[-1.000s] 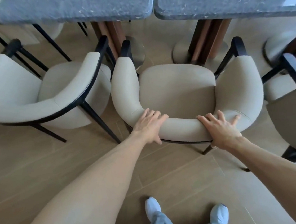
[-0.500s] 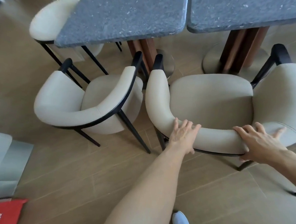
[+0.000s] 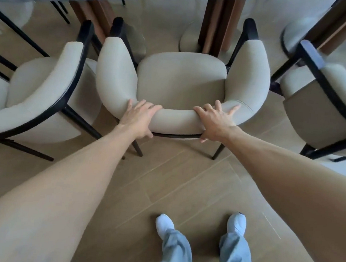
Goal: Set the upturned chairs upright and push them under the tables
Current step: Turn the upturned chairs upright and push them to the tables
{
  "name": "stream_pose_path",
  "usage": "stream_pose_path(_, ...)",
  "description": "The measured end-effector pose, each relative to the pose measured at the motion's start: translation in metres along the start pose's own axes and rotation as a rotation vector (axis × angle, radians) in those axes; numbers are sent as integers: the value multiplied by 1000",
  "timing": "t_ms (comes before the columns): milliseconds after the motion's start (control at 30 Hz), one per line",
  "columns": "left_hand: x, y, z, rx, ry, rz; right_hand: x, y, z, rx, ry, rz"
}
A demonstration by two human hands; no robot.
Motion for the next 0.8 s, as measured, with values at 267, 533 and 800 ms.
stream_pose_path(267,3,1,-3,-9,-112,55,-1,-2,0,46,-23,51)
stream_pose_path(533,-4,0,12,-55,-145,86,-13,-2,19,58,62,69)
stream_pose_path(800,19,16,25,40,491,103,4,4,23,49,-237,2)
Point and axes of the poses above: each hand's wrist, its own y-axis away from the middle knuckle, its own x-axis out of the back of the hand, z = x × y, the point moved 1 cm from there along -y, towards the middle knuckle, and after that the axes turned 15 degrees about y, right-handed, at the moved point
